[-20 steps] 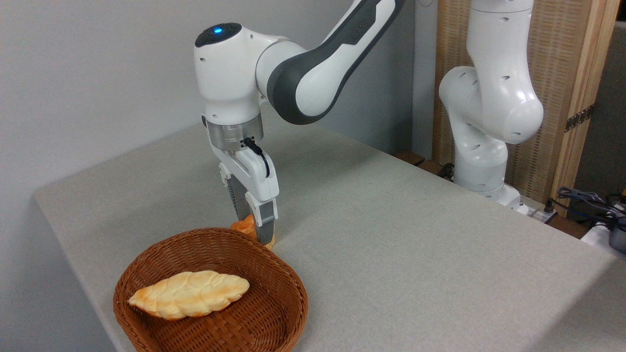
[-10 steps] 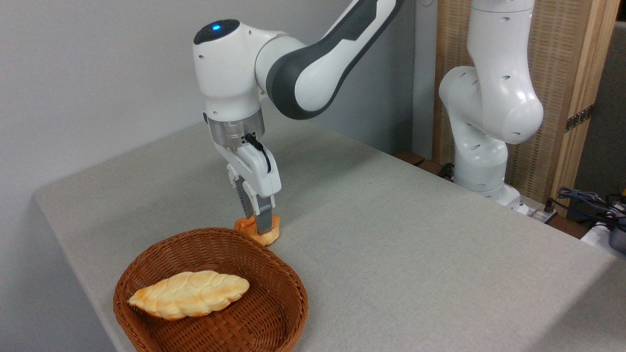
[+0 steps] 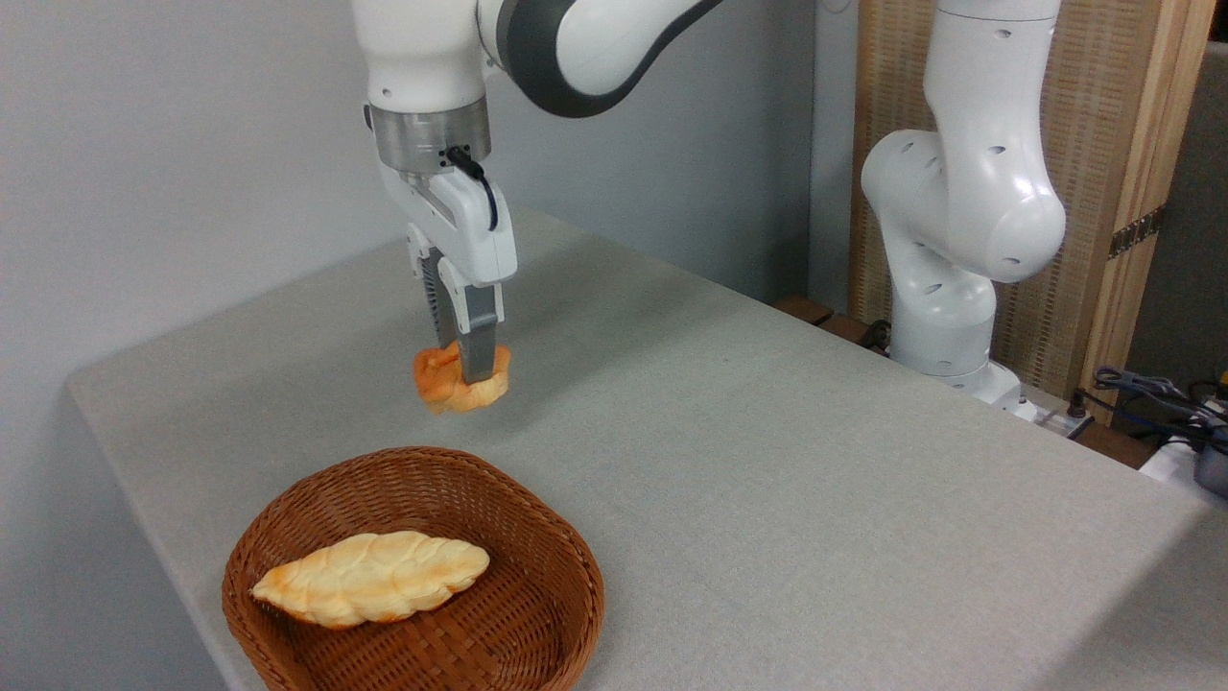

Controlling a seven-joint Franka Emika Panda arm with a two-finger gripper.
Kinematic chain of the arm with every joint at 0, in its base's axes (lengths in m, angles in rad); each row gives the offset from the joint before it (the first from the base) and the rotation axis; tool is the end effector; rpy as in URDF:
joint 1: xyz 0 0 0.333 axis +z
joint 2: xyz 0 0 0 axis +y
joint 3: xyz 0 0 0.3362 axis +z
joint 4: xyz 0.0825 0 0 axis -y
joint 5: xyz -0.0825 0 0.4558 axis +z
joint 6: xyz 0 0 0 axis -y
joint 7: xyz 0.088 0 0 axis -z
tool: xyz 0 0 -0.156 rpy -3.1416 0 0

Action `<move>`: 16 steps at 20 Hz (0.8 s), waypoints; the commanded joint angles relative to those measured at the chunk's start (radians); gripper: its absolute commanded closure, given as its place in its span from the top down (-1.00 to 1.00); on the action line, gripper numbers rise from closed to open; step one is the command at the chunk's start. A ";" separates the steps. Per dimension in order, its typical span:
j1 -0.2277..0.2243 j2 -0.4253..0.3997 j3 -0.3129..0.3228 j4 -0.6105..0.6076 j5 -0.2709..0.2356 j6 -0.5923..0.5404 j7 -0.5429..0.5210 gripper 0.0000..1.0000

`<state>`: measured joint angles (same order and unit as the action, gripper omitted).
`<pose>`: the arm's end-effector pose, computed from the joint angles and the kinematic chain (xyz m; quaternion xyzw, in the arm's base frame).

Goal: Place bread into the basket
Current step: 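Lift the held orange bread up and move it over the wicker basket, then lower the orange bread onto the pale roll and open the gripper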

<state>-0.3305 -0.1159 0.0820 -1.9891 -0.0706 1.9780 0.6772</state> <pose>0.5865 -0.1557 0.4736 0.8983 -0.4346 0.0589 0.0259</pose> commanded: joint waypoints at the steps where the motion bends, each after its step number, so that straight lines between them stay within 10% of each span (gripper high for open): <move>1: -0.001 0.008 0.090 0.026 -0.017 0.102 -0.007 0.02; 6: 0.001 0.080 0.146 0.024 -0.015 0.277 -0.008 0.74; 16: 0.001 0.194 0.157 0.024 -0.015 0.417 -0.010 1.00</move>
<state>-0.3207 0.0787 0.2284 -1.9755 -0.0713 2.3873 0.6773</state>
